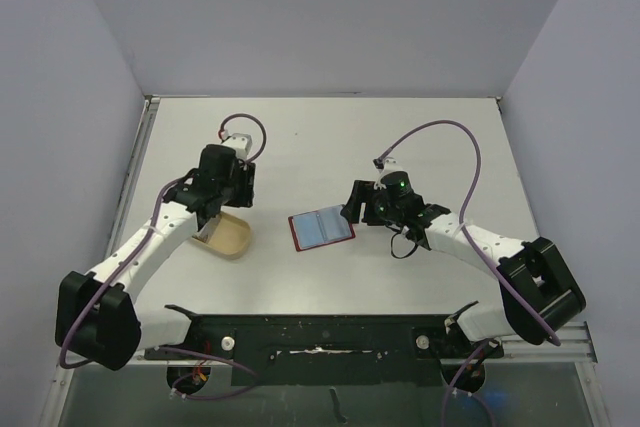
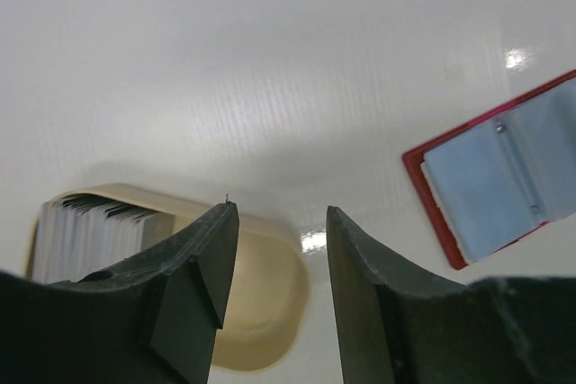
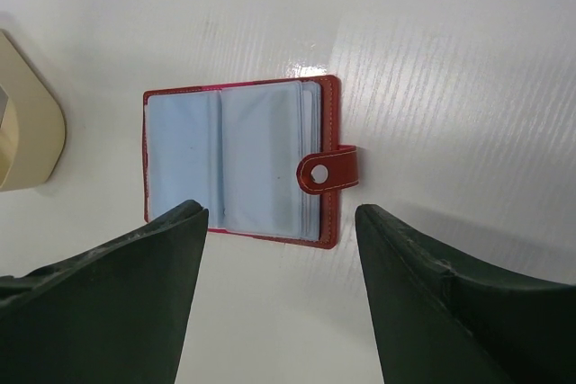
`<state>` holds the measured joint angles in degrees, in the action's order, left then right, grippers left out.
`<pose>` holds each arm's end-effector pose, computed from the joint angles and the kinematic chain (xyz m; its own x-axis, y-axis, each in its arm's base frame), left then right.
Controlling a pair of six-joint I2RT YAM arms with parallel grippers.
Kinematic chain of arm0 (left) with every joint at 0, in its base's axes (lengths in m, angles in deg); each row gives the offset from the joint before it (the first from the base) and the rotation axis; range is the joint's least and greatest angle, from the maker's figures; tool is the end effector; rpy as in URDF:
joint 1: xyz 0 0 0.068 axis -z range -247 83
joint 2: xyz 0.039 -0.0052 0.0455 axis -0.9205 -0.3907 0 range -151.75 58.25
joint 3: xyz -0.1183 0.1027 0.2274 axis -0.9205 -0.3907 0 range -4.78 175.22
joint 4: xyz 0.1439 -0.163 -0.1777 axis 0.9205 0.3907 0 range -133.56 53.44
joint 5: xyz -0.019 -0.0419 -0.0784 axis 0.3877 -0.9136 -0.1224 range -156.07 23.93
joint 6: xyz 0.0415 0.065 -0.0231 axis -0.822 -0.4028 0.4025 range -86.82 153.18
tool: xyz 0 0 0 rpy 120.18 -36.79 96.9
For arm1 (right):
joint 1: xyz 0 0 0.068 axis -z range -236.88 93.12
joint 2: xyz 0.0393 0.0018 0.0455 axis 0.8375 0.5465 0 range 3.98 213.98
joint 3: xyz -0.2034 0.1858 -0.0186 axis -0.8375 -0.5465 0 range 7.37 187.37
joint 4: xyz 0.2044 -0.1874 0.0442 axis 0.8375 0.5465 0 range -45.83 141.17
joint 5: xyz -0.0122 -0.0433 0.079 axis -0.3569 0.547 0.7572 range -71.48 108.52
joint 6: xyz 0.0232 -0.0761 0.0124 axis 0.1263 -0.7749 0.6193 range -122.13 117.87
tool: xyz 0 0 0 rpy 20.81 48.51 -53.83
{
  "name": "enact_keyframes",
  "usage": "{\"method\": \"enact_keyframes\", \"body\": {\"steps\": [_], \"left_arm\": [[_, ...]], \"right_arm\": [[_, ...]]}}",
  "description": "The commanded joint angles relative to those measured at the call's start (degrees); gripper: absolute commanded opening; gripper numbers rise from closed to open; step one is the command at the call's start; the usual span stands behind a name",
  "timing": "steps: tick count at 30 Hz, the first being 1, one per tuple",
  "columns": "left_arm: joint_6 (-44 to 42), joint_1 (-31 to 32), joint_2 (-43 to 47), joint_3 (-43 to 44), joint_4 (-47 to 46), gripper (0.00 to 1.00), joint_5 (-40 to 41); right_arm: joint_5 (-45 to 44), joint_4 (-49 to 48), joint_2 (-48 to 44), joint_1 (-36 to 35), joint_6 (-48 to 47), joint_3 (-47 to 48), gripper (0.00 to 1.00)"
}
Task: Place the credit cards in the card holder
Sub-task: Turn over the card slot in the card holder, then pick up the credit card from the storage box.
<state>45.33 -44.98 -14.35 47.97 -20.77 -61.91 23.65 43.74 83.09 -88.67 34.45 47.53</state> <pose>0.2945 -0.1137 0.2378 -0.6821 0.0495 -0.7295 0.1851 0.9769 -0.1067 0.2736 0.1769 0.1665 -0.7733 0.2189 -0.5951 -0.1538 0.8457 0.5110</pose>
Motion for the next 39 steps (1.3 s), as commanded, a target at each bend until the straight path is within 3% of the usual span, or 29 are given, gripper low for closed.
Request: {"method": "enact_keyframes", "body": {"steps": [1, 13, 31, 39], "left_arm": [[-8.49, -1.04, 1.64, 2.81, 7.25, 0.41, 8.72], [-10.47, -3.62, -2.25, -3.16, 5.44, 0.41, 16.26], [-11.81, -4.71, -8.97, -2.4, 5.34, 0.41, 25.09], [-12.14, -4.63, -9.61, -2.28, 5.7, 0.35, 27.04]], "right_arm": [[0.42, -3.44, -1.6, 0.4, -0.8, 0.27, 0.68], [0.9, -3.17, -0.99, 0.46, -1.25, 0.53, 0.68], [2.45, -4.25, -1.87, 0.92, -1.68, 0.12, 0.68], [2.92, -4.55, -2.89, 1.51, -1.6, -1.09, 0.68]]}}
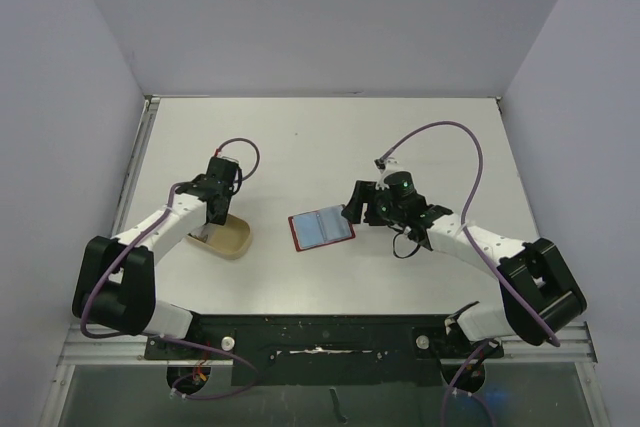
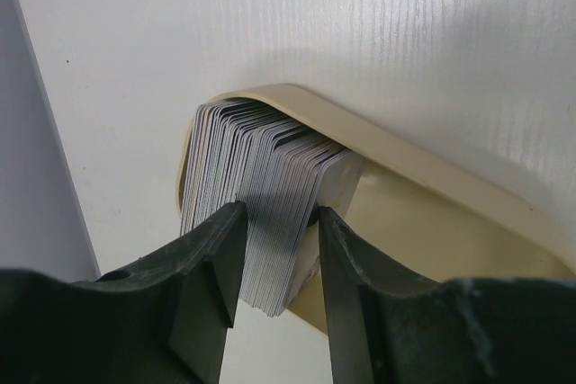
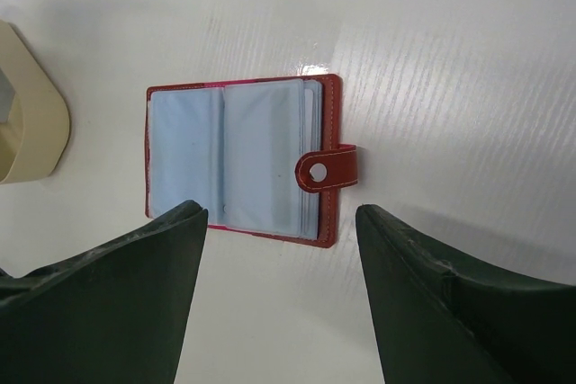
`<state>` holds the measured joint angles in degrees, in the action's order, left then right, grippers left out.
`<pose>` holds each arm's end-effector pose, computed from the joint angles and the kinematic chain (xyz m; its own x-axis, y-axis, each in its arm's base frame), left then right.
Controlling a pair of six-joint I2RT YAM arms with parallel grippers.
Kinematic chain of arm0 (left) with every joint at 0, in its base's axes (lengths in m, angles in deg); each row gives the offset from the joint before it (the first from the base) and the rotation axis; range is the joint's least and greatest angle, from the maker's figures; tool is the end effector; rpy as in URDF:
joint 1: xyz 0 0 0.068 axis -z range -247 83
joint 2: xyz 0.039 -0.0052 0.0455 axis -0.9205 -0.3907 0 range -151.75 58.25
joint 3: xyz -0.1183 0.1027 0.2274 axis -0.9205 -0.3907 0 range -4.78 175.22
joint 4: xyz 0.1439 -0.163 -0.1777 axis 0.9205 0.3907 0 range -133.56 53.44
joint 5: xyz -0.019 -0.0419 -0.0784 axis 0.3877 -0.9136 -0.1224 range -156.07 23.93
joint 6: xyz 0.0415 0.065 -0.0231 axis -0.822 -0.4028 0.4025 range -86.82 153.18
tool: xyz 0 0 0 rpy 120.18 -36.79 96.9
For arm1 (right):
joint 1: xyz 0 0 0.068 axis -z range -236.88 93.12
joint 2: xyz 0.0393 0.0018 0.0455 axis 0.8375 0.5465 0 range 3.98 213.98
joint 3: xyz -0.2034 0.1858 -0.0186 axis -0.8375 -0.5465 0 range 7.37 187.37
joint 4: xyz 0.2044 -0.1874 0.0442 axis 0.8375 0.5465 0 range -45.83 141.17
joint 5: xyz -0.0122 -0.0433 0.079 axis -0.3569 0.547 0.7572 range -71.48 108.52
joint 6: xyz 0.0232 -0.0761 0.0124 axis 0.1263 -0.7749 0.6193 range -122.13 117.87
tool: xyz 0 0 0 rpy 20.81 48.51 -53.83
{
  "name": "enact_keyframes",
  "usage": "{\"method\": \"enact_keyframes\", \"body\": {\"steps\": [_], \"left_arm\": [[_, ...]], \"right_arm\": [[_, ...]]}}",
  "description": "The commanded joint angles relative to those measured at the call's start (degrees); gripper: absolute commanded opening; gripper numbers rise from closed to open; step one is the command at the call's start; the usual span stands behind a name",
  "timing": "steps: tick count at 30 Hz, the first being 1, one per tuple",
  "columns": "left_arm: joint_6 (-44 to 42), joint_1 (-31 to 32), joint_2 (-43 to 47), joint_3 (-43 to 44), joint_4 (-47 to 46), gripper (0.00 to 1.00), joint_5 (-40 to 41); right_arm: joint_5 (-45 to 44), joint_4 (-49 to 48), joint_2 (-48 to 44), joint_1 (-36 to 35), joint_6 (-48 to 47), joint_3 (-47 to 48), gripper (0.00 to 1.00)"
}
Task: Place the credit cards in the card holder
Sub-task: Pick up the credit card from the storage box.
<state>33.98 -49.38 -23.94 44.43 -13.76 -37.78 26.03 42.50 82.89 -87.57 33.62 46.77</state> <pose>0.2968 -0.0597 0.1639 -0.8482 0.2566 -0.4633 0.0481 0.9085 0.4151 0.2744 0.1734 0.1655 -0.7757 0.2130 -0.5941 -0.1747 0.8321 0.5264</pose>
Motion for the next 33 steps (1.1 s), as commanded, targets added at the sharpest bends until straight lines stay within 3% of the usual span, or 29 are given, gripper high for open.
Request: {"method": "enact_keyframes", "body": {"steps": [1, 33], "left_arm": [[-0.8, -0.3, -0.25, 1.43, -1.13, 0.34, 3.38], [1.06, 1.04, 0.05, 6.42, 4.71, 0.05, 3.47]], "right_arm": [[0.57, -3.37, -2.75, 0.53, -0.7, -0.37, 0.68], [1.15, -4.06, -1.4, 0.81, -0.59, -0.8, 0.68]]}}
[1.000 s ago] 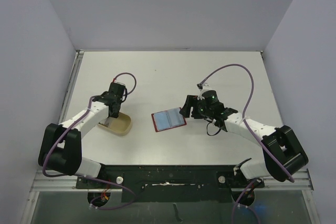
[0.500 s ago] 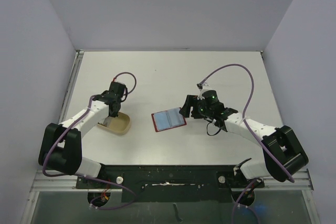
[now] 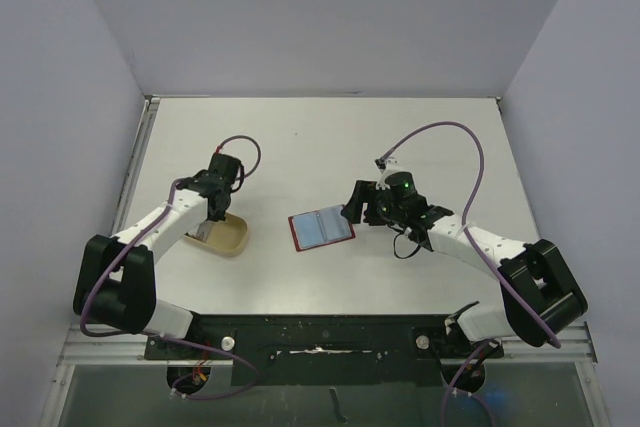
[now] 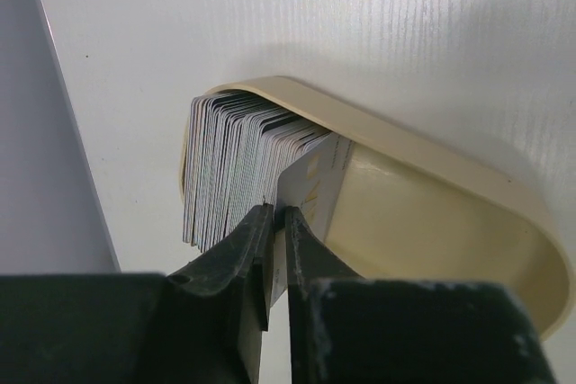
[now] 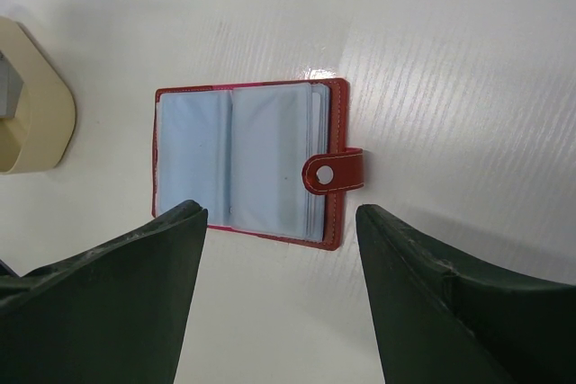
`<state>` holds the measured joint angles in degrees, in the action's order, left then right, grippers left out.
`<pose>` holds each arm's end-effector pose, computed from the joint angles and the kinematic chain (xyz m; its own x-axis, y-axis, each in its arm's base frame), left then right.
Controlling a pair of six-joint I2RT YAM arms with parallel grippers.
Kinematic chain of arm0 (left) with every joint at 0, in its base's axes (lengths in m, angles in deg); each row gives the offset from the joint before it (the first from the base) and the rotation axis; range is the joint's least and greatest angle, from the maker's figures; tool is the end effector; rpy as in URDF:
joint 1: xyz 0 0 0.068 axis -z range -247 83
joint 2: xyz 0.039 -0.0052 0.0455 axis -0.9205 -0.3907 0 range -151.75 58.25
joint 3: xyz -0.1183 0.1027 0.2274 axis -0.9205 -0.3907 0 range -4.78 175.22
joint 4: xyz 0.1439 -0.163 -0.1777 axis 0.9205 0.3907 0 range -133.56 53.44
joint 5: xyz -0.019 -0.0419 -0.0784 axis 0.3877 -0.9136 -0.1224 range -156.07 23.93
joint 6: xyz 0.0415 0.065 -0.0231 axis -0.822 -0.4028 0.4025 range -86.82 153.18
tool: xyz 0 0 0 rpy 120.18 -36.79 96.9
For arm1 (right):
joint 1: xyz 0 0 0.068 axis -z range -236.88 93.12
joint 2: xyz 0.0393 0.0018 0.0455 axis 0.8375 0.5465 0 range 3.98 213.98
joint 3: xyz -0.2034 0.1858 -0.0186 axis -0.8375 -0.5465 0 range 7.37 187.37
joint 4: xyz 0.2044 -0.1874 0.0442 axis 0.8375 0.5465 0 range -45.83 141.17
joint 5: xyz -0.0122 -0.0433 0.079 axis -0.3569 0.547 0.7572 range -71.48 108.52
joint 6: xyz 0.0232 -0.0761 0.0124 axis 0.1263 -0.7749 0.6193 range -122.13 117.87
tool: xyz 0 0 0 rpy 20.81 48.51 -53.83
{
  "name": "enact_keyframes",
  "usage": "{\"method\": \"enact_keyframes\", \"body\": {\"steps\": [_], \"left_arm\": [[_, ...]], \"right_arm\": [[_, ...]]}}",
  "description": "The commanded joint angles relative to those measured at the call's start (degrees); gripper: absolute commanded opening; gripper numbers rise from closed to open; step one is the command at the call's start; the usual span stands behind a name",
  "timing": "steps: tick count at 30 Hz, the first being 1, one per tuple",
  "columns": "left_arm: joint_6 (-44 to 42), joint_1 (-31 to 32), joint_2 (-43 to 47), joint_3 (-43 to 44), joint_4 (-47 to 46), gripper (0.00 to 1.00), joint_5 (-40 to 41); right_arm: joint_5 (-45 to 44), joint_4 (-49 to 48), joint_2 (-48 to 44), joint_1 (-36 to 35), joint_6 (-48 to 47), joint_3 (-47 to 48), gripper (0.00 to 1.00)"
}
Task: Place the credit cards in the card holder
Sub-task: Pick up the credit card from the storage box.
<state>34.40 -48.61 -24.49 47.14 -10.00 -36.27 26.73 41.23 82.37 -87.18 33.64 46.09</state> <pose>0.2986 -0.0628 0.1731 -0.8569 0.2655 -0.4419 0.0517 0.8971 0.4389 0.2742 0.1717 0.1666 -0.7686 0.2207 -0.6004 -0.1837 0.8228 0.5377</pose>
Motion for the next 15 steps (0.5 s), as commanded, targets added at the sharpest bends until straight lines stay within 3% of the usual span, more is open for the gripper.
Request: {"method": "enact_keyframes", "body": {"steps": [1, 15], "left_arm": [[0.83, 0.32, 0.76, 3.9, 1.27, 0.03, 1.4], [5.55, 0.2, 6.23, 8.86, 5.21, 0.0, -8.3]], "right_arm": [[0.41, -2.84, -0.87, 0.35, -0.68, -0.2, 0.68], [-2.43, -1.28, 4.43, 0.5, -4.86, 1.06, 0.68]]}}
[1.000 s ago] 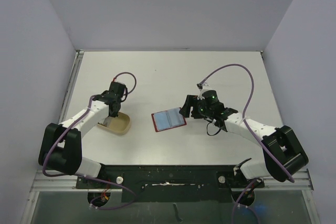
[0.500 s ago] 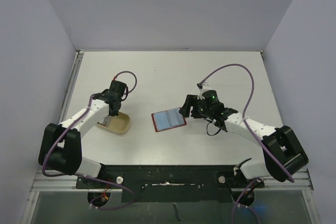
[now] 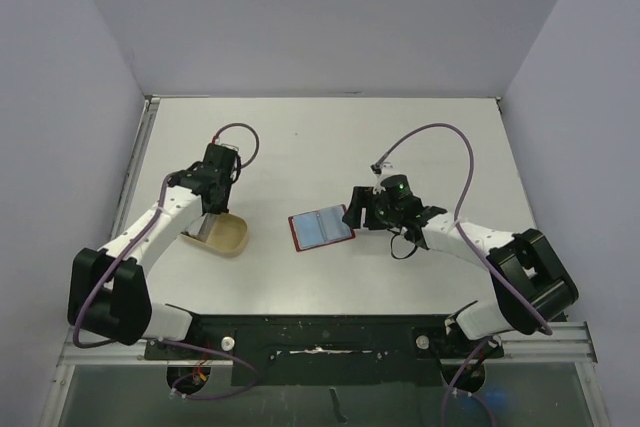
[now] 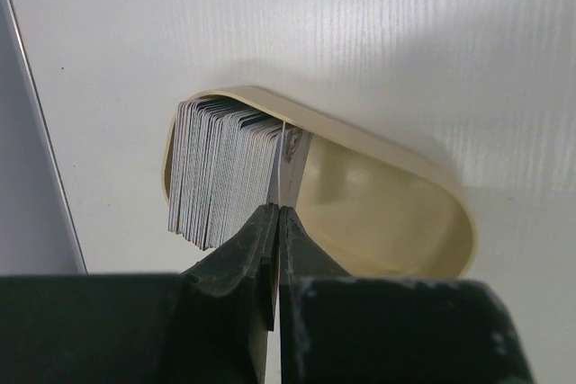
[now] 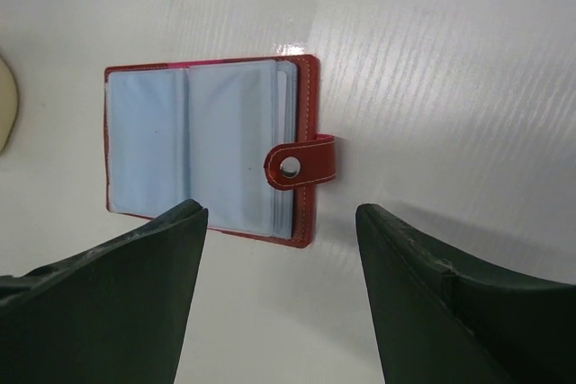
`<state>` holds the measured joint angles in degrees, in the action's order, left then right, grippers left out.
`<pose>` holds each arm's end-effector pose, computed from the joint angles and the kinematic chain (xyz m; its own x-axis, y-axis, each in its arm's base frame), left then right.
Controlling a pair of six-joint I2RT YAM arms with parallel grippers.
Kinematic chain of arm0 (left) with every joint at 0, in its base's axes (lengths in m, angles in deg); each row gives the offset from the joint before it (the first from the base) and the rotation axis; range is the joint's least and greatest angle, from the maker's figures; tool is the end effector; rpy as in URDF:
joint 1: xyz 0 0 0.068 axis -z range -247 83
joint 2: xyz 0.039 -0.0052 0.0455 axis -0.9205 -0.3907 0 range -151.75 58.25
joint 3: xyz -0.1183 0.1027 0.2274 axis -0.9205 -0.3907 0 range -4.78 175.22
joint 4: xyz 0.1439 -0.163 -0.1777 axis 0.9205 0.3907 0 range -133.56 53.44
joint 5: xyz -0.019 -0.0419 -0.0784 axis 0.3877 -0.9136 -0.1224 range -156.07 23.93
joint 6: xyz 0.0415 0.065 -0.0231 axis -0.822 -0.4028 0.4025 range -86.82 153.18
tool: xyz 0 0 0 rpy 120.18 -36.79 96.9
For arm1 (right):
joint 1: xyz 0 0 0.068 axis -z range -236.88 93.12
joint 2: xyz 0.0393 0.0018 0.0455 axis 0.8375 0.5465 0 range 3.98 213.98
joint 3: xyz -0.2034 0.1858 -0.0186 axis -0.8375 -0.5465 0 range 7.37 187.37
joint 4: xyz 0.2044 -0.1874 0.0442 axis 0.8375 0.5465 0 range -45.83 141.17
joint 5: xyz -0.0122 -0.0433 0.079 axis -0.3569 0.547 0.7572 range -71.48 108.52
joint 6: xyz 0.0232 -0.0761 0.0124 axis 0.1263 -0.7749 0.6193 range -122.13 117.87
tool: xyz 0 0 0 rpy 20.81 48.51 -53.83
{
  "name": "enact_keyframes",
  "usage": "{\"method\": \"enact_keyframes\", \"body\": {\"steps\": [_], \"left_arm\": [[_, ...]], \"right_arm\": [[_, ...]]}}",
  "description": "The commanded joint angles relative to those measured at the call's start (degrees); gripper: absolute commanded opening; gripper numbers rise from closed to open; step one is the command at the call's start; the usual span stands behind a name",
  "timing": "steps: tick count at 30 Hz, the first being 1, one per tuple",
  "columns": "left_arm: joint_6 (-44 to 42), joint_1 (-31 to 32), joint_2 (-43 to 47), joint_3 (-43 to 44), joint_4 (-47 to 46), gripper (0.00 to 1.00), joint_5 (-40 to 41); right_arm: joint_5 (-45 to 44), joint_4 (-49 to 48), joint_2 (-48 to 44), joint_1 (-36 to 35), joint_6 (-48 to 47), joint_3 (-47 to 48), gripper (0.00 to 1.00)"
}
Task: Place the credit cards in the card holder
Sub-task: Pick up the credit card from the storage box, then insert the credit card into the card holder.
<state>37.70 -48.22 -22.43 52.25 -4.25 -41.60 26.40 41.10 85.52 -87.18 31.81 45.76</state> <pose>0.2994 -0.0714 0.2035 -0.8496 0.2133 -0.4823 0.0480 0.9421 0.3320 0.2756 0.1720 0.1481 -0.7908 0.1783 -0.5855 -0.1796 0.8470 0.5004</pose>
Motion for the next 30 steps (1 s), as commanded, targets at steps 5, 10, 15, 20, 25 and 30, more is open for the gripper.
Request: {"method": "enact_keyframes", "body": {"steps": [5, 10, 15, 20, 25, 30], "left_arm": [[3.27, -0.55, 7.25, 3.74, -2.33, 0.0, -6.92], [5.35, -0.89, 10.77, 1.65, -7.1, 0.0, -15.55], [10.51, -1.51, 14.78, -2.6, -14.85, 0.0, -26.9], [20.66, -1.64, 18.15, -9.17, -28.19, 0.0, -38.99], [28.67, -1.71, 16.06, -12.88, -37.58, 0.0, -47.79], [33.88, -1.69, 13.2, -15.26, -43.89, 0.0, -52.21]], "right_arm": [[-2.15, 1.06, 3.54, 0.6, -7.03, 4.99, 0.67], [-1.84, 3.39, 7.51, 0.54, -9.45, 8.95, 0.67], [-2.93, 4.77, 10.29, 0.55, -11.24, 11.58, 0.64], [-2.06, 5.86, 13.18, 0.59, -12.2, 14.1, 0.59], [-0.62, 5.91, 15.35, 0.25, -11.82, 14.58, 0.53], [-0.09, 5.63, 15.84, -0.61, -10.95, 14.05, 0.43]]}}
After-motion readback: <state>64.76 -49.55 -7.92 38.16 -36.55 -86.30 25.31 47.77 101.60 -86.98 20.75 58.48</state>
